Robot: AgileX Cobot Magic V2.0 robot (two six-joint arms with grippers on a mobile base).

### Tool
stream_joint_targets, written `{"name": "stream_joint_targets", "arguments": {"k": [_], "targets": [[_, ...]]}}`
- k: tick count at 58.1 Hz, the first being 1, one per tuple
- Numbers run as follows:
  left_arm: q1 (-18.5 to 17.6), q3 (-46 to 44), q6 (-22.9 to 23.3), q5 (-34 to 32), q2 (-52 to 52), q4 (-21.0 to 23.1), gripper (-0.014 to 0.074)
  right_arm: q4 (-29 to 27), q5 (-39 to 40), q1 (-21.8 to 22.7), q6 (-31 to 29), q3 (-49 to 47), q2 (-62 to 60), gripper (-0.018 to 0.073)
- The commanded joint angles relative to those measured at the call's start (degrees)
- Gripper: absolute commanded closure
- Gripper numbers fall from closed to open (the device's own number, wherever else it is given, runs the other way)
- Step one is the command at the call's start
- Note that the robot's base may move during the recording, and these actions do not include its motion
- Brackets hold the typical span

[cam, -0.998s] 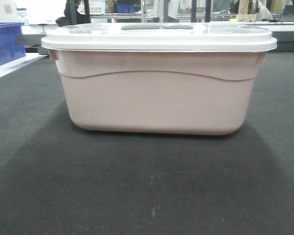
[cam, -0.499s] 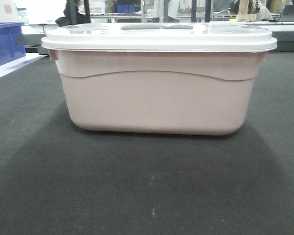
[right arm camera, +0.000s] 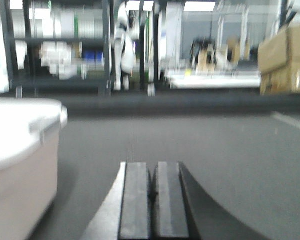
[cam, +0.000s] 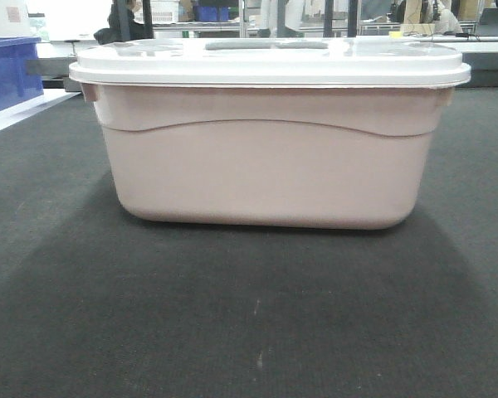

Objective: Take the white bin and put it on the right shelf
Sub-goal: 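Move both grippers toward the handles at the ends of the white lid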

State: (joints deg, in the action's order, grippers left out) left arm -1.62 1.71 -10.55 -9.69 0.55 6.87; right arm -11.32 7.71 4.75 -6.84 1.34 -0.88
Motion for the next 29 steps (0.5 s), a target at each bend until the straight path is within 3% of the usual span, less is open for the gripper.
{"name": "stream_joint_targets", "arguments": {"k": [1, 20, 26, 29], "targets": [[0.1, -4.4, 0.6, -5.8, -1.1, 0.1, 0.0713, -2.8, 8.2, -0.2, -0.3, -4.9, -0.7, 0.0487], [0.1, -35.4, 0.6, 23.3, -16.8, 0.1, 0.0692, -5.4, -5.4, -0.2, -0.3, -29.5, 11.1, 0.0465], [0.1, -41.2, 0.6, 27.9, -24.0, 5.4, 0.0617, -8.0, -5.7, -0.2, -0.3, -34.1, 17.5, 0.0366], [0.1, -43.5, 0.6, 29.8, -28.0, 9.2, 0.0546, -9.5, -5.8, -0.2, -0.3, -36.4, 21.3, 0.0268]]}}
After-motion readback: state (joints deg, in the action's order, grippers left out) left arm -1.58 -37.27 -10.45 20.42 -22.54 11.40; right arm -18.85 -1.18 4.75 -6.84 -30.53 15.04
